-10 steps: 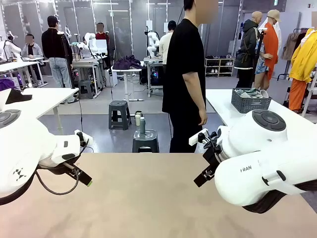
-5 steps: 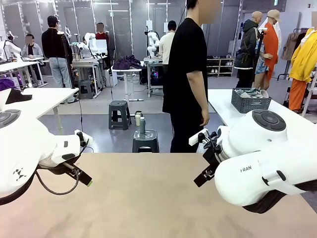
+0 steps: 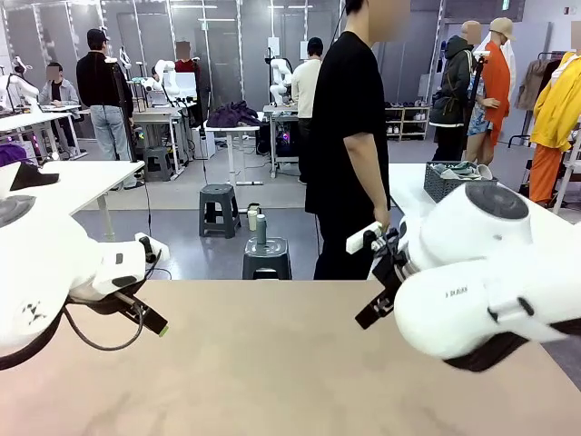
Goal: Fold the towels and place them in the basket.
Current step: When a person lays out a Towel with hook on the table, fold it in half twice.
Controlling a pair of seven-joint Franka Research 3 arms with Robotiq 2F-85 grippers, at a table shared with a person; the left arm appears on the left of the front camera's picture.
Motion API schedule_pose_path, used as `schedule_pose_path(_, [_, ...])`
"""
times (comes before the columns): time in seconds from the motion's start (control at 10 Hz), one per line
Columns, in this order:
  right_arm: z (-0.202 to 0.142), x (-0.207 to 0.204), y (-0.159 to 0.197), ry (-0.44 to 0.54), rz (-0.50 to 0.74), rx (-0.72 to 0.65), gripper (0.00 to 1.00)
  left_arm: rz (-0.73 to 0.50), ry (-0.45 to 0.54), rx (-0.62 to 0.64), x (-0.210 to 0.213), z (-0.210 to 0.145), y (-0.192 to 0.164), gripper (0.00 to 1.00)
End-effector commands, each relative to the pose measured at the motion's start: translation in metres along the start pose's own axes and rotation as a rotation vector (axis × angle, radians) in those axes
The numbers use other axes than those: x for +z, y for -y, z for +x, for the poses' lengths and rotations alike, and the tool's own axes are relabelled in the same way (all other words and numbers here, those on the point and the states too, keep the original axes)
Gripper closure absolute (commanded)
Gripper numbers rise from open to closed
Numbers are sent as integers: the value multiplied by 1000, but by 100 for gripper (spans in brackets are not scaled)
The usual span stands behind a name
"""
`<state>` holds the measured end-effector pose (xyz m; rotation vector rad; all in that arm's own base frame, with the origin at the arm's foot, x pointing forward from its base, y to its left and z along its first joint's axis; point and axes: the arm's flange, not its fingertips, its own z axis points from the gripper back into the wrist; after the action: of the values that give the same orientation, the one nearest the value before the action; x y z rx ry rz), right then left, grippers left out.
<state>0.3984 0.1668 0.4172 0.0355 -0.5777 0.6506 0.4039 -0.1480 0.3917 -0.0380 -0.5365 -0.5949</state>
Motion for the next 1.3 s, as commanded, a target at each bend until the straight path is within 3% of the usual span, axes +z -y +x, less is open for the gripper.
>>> schedule_pose_path(0.0, [22,45,26,-7,74,-44,0,-109,-58,13,55,14,-18,0])
schedule_pose_path(0.3, [11,92,72,71,330,-179,0,-481,-17,74,116,2,-67,0])
schedule_pose_path(0.5, [-35,121,124,149,559,-305,0,-726,44,141,155,-36,-124,0])
schedule_pose_path(0.7, [-96,140,176,233,748,-413,0,-894,132,220,181,-89,-180,0])
schedule_pose_path(0.9, [-155,146,220,308,885,-510,0,-978,228,339,195,-146,-230,0])
schedule_pose_path(1.2, [-220,150,252,405,915,-625,0,-1009,347,521,205,-213,-278,0])
